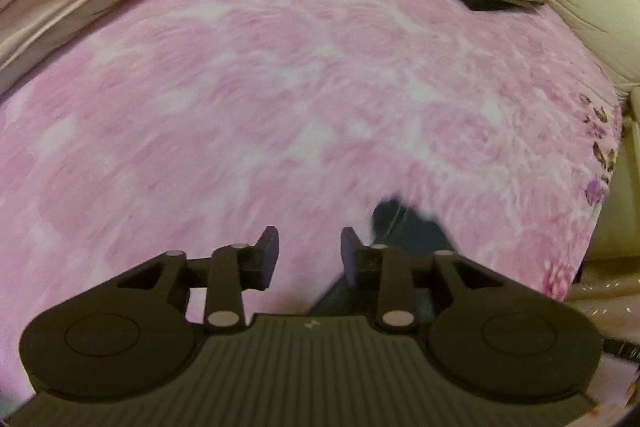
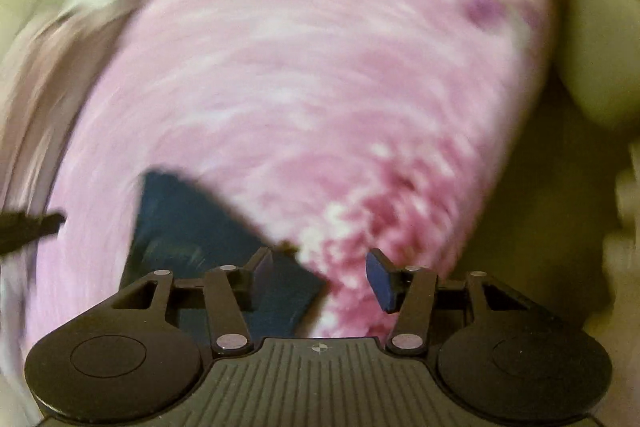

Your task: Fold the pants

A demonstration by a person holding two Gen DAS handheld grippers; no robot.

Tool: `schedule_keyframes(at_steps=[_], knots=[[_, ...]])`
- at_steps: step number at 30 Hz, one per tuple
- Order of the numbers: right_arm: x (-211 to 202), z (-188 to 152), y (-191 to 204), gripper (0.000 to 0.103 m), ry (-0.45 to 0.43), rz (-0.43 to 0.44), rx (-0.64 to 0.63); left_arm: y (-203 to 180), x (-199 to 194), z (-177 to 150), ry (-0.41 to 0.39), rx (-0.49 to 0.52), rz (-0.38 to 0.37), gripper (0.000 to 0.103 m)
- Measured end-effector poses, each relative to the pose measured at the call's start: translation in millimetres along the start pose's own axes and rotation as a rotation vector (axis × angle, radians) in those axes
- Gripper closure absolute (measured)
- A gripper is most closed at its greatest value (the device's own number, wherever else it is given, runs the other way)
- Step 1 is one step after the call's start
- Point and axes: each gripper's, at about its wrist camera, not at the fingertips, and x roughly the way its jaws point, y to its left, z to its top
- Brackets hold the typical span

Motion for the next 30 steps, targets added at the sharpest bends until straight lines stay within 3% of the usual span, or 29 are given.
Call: schedule_keyframes(at_steps=[3,8,14,20,30], knots=[[-15,-4,28,0.052,0.014,0.085,-0.231,6,-46,-44,-0.006,-0.068,0.064,0.068],[-30,-8,53,0.052,0.068,0.202,-0.513,-5,-109,-120,-0.036,-0.281,0.122,0.062],[-58,-25,50,0.052,0.109,0.323,-0.768,-65,-156,-189,-0.092,-0.456,0.2,0.056],[-74,-40,31,0.052,0.136,0.383,-0.91,-125,-185,-234,-0.156,-0.557,0.235,0.049],[-91,-37,10,0.052,0.134,0.423,-0.973,-175,-208,-257,-0.184,-0.599,0.321,0.049]])
